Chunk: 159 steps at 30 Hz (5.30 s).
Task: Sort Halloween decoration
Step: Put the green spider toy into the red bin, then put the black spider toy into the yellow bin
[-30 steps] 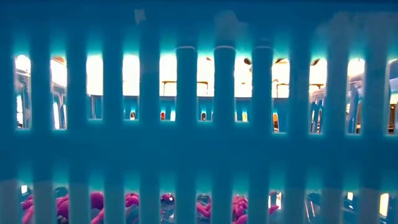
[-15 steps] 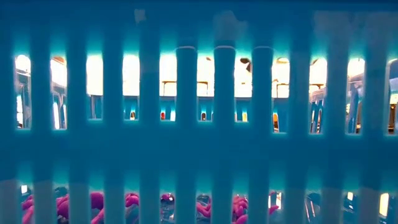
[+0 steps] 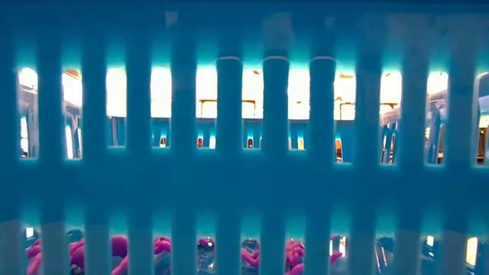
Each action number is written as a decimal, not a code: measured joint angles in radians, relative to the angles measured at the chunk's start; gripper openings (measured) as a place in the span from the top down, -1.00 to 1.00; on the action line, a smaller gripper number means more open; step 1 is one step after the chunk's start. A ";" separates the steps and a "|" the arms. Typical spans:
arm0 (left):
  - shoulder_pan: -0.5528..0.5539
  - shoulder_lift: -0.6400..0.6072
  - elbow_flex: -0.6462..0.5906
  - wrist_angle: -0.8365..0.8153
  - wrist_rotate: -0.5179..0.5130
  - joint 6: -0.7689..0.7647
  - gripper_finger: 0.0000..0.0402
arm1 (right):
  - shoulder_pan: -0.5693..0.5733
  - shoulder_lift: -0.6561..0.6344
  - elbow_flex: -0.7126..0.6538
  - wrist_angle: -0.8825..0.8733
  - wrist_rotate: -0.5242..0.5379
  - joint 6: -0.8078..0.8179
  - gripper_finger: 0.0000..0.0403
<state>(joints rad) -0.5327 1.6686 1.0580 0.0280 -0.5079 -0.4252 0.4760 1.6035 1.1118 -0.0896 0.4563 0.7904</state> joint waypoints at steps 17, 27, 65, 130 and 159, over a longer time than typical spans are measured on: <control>0.000 -0.001 0.000 0.004 -0.001 -0.017 1.00 | 0.019 0.000 0.000 0.027 -0.118 0.194 0.61; 0.000 -0.001 0.000 0.040 -0.001 -0.018 1.00 | -0.010 0.000 0.000 0.003 -0.151 0.227 0.61; 0.027 -0.001 0.000 0.027 0.000 0.011 1.00 | -0.044 0.000 0.000 0.008 -0.248 0.151 0.61; -0.037 -0.054 0.055 -0.230 -0.004 -0.020 0.40 | 0.209 0.000 0.000 -0.410 -0.620 0.687 1.00; -0.066 -0.054 0.055 -0.421 0.082 -0.034 0.41 | 0.284 0.000 0.000 -0.429 -0.584 0.991 0.60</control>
<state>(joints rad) -0.5987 1.6146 1.1126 -0.3927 -0.4261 -0.4596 0.7595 1.6039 1.1118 -0.5182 -0.1276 1.7818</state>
